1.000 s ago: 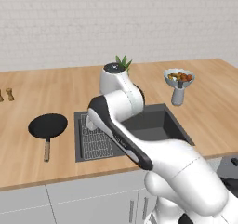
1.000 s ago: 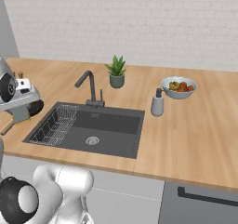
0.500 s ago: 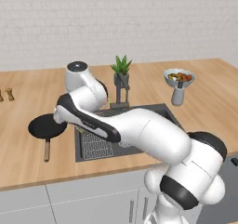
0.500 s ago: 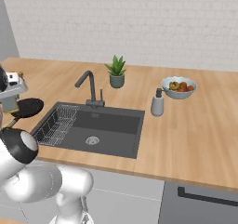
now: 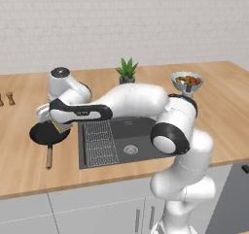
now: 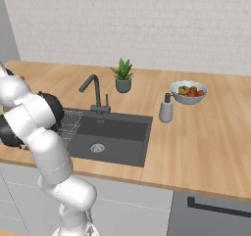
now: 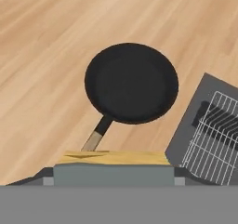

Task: Pick the pan and sponge and place them into the sink. Then turn on the water.

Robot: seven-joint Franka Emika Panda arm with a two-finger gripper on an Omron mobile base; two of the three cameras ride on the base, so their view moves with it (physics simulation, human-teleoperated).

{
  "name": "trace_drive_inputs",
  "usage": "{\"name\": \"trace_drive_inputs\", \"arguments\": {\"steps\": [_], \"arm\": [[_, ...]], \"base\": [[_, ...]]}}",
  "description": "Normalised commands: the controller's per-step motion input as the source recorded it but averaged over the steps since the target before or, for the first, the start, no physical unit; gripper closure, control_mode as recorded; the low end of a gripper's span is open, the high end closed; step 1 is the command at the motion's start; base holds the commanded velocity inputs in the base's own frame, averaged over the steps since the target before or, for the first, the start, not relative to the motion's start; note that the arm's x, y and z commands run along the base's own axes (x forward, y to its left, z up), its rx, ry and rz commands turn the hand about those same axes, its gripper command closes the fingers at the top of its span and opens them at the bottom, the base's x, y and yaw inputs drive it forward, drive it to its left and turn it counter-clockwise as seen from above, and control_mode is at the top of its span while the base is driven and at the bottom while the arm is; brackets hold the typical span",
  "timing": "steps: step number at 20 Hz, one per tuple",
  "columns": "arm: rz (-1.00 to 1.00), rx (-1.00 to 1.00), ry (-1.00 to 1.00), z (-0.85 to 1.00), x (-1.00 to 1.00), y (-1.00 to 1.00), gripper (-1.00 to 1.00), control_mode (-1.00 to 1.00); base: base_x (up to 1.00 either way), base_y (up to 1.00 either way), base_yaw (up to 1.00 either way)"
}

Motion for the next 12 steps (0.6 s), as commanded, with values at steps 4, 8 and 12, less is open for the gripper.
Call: {"name": "trace_drive_inputs", "arguments": {"steps": [4, 8, 12], "arm": [[-0.11, 0.03, 0.01, -0.53, 0.85, 0.56, 1.00, -1.00], [-0.11, 0.00, 0.02, -0.19, 0.57, 0.43, 1.00, -1.00], [-0.12, 0.00, 0.02, 0.00, 0.34, 0.27, 1.00, -1.00]], "base": [[0.00, 0.00, 0.00], [0.00, 0.00, 0.00], [0.00, 0.00, 0.00]]}}
